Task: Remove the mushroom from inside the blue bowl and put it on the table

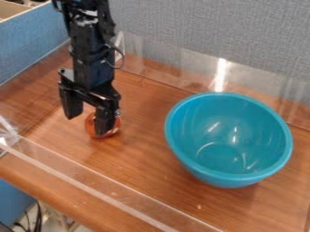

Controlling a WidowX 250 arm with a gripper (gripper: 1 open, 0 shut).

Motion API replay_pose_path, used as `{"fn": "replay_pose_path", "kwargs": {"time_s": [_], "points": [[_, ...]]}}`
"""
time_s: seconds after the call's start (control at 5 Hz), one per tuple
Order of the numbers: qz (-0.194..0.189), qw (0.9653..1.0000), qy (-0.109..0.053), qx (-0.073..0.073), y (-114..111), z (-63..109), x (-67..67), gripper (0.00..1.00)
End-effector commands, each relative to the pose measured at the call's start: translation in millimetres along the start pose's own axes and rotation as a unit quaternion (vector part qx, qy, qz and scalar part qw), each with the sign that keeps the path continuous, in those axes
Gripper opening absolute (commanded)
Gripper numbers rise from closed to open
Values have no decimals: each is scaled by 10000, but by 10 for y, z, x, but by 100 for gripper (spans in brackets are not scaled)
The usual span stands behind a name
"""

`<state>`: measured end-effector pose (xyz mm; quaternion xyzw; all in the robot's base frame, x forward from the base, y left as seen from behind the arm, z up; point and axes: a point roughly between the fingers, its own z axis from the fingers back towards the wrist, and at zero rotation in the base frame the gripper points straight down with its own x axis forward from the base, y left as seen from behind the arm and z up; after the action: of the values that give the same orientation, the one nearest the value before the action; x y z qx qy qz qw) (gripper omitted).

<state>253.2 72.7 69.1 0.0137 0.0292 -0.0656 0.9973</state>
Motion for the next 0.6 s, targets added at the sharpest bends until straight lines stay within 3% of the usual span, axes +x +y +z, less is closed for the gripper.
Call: {"fn": "replay_pose_path", "kwargs": {"time_s": [0.0, 0.4], "points": [[70, 9992, -377, 80, 39, 225, -1, 100], [104, 9988, -477, 41, 9, 270, -10, 100]]}}
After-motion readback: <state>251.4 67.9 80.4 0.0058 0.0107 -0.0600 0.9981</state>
